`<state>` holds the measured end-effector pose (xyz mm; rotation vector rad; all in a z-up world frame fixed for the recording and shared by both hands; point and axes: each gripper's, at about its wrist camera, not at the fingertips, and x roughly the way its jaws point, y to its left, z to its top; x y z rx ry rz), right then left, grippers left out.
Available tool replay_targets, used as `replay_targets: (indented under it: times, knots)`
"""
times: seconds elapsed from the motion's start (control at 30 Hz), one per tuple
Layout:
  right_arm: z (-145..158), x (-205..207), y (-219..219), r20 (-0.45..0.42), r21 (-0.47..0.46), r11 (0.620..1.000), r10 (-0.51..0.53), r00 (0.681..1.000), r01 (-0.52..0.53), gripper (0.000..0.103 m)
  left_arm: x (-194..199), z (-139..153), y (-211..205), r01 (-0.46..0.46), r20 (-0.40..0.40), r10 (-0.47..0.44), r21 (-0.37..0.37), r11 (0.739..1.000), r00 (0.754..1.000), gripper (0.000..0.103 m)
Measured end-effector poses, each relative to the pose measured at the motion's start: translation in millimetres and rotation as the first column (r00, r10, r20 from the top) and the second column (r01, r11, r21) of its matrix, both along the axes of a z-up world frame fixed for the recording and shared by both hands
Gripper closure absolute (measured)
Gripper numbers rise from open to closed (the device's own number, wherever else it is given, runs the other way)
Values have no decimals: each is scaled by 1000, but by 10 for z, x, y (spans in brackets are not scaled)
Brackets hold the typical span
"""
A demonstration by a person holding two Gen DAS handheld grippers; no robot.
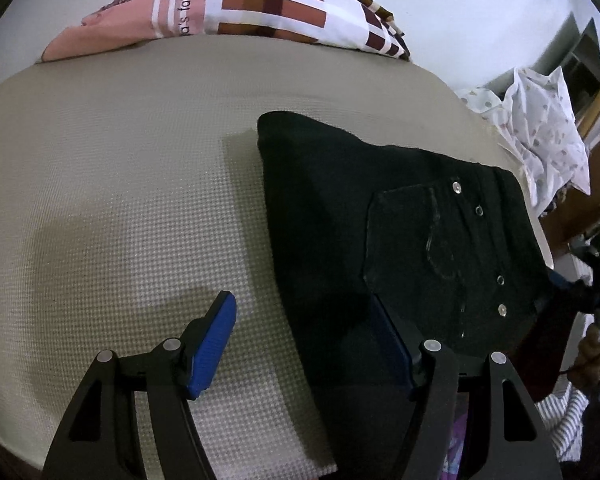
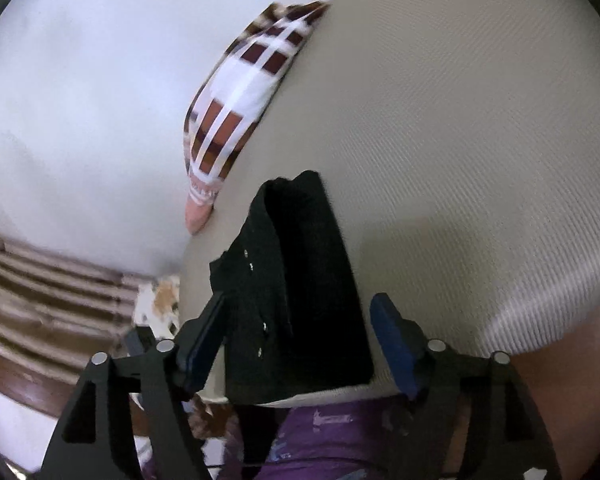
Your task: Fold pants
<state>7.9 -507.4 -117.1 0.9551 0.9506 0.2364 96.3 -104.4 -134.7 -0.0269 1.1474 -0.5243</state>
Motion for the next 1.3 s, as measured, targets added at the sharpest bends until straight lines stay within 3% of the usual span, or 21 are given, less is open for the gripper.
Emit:
replay_targets:
  times: [0.13, 0.3, 0.47, 0.93, 1.1, 1.3]
  knots:
    - [-98, 165, 141, 1, -5, 998, 60, 998, -60, 31, 21, 3, -51, -3, 8, 3, 16, 1000, 1000, 34]
    - [-137, 347, 332, -11, -122, 984, 127, 992, -127, 31, 41, 8, -139, 10, 31, -12, 54, 998, 999, 34]
    - [-152, 425, 432, -21, -177, 971, 157, 987, -158, 31, 39, 18, -196, 19, 52, -23, 77, 997, 998, 34]
    - [-213, 499, 459, -26, -187, 963, 194, 981, -196, 31, 69, -20, -314, 41, 58, -47, 112, 993, 997, 33]
    - [-209, 521, 495, -17, -205, 954, 221, 975, -220, 30, 52, -36, -376, 51, 73, -62, 147, 988, 995, 27]
    - [-192, 548, 586, 10, -262, 922, 297, 955, -284, 29, 113, -125, -411, 95, -12, -94, 75, 993, 995, 25]
